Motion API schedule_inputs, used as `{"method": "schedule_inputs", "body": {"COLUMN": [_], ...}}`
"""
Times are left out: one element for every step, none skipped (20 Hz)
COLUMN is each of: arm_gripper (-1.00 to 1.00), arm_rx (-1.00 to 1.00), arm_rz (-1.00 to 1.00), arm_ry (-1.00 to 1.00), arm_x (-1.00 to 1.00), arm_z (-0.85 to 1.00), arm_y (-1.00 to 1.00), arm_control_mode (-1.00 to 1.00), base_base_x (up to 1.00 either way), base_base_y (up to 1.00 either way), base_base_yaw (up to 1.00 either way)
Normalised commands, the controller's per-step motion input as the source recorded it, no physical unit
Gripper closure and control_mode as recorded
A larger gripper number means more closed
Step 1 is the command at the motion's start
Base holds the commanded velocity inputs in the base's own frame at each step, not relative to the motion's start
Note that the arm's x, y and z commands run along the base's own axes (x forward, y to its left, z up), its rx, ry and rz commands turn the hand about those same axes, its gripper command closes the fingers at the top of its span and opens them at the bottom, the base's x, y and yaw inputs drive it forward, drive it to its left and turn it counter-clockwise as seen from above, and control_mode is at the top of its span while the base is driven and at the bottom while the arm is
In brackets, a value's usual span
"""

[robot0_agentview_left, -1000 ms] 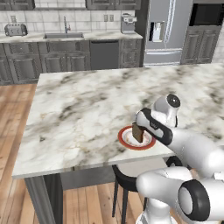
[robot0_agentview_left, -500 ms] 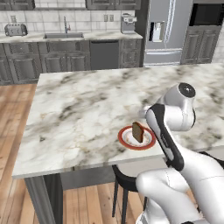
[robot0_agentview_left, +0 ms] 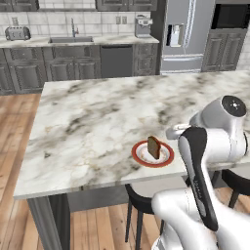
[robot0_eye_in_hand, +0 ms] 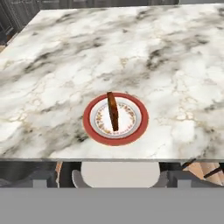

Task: Start the toaster. Once the lever pops up, take the bread to the plate on the dining counter.

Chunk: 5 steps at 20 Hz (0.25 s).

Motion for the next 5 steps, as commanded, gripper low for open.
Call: {"method": "schedule_inputs", "body": {"arm_gripper": [-1.0, -1.0, -1.0, -1.0, -1.0], "arm_rx": [0.0, 0.0, 0.0, 0.0, 0.0], "arm_rz": [-0.07, -0.07, -0.07, -0.07, -0.07], "arm_ry": [0.02, 0.02, 0.03, 0.03, 0.02], "arm_x": [-1.0, -1.0, -1.0, -1.0, -1.0], "arm_z": [0.57, 0.57, 0.58, 0.57, 0.56], "arm_y": [0.0, 0.0, 0.0, 0.0, 0.0], "arm_control_mode": [-1.0, -1.0, -1.0, -1.0, -1.0], "base_base_x": [0.0, 0.0, 0.0, 0.0, 0.0], "base_base_y": [0.0, 0.0, 0.0, 0.0, 0.0], "base_base_yaw": [0.0, 0.0, 0.0, 0.0, 0.0]}}
